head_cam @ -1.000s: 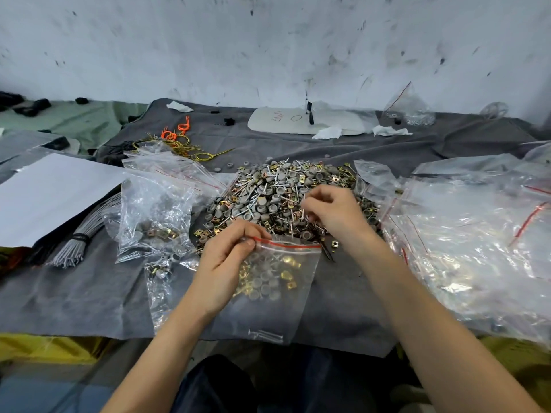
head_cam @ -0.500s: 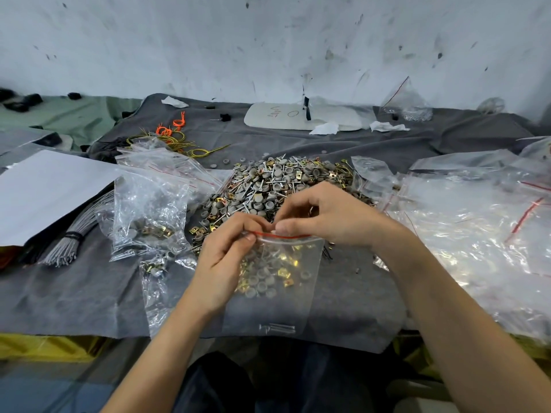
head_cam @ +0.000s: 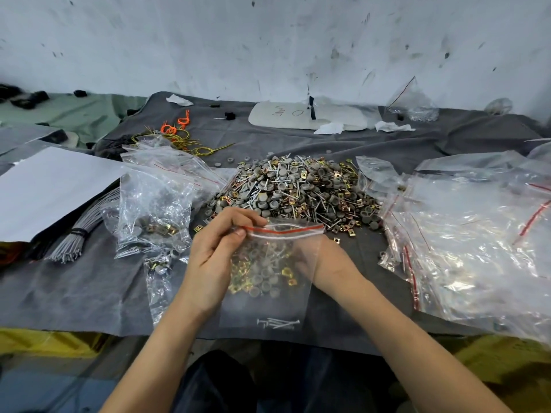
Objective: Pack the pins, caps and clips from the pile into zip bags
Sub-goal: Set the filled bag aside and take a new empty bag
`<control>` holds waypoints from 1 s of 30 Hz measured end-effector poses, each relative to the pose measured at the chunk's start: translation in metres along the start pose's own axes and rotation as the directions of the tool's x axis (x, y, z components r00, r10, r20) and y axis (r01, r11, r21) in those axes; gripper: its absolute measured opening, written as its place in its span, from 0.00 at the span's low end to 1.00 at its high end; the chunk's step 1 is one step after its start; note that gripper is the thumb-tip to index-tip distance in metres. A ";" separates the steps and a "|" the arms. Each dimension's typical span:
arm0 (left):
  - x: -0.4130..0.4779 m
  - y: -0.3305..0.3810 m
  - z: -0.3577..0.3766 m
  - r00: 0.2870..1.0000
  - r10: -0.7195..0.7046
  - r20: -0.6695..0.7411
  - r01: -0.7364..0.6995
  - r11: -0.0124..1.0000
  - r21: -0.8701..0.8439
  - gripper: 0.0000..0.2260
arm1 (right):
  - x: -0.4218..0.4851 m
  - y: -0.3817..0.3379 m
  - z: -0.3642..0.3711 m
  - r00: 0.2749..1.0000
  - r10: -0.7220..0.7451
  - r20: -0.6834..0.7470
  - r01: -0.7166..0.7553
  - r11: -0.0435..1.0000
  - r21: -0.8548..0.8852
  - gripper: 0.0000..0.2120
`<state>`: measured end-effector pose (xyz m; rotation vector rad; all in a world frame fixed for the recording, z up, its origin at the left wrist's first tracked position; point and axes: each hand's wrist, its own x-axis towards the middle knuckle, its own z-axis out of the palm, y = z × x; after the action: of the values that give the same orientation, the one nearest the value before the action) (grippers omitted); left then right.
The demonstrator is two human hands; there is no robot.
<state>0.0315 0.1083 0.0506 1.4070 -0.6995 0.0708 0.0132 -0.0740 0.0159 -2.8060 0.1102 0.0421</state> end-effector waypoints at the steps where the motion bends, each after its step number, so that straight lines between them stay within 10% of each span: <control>1: 0.000 -0.001 0.000 1.000 0.007 0.002 -0.007 1.000 0.015 0.09 | 0.001 -0.002 0.000 0.999 0.027 -0.032 -0.027 1.000 0.007 0.06; 13: -0.005 -0.003 0.001 0.999 0.011 0.039 -0.014 0.997 0.074 0.10 | 0.004 0.003 0.007 0.983 0.175 -0.065 -0.166 0.978 0.125 0.05; 19: -0.006 -0.003 -0.008 0.999 -0.036 0.003 0.035 0.992 0.123 0.06 | -0.006 0.019 -0.014 0.967 0.186 -0.177 -0.068 0.850 0.522 0.06; 24: -0.004 0.001 0.001 0.999 -0.046 0.017 0.039 0.957 0.286 0.14 | -0.022 0.018 -0.053 0.892 0.075 -0.445 0.193 0.828 0.526 0.12; 30: 0.000 0.003 0.010 0.989 -0.019 0.147 -0.043 0.911 0.411 0.02 | -0.038 0.001 -0.077 0.908 -0.039 -0.417 0.326 0.693 0.643 0.11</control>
<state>0.0265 0.0998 0.0532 1.8295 -0.8501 0.1314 -0.0236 -0.0973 0.0899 -1.9956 -0.0675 -0.4907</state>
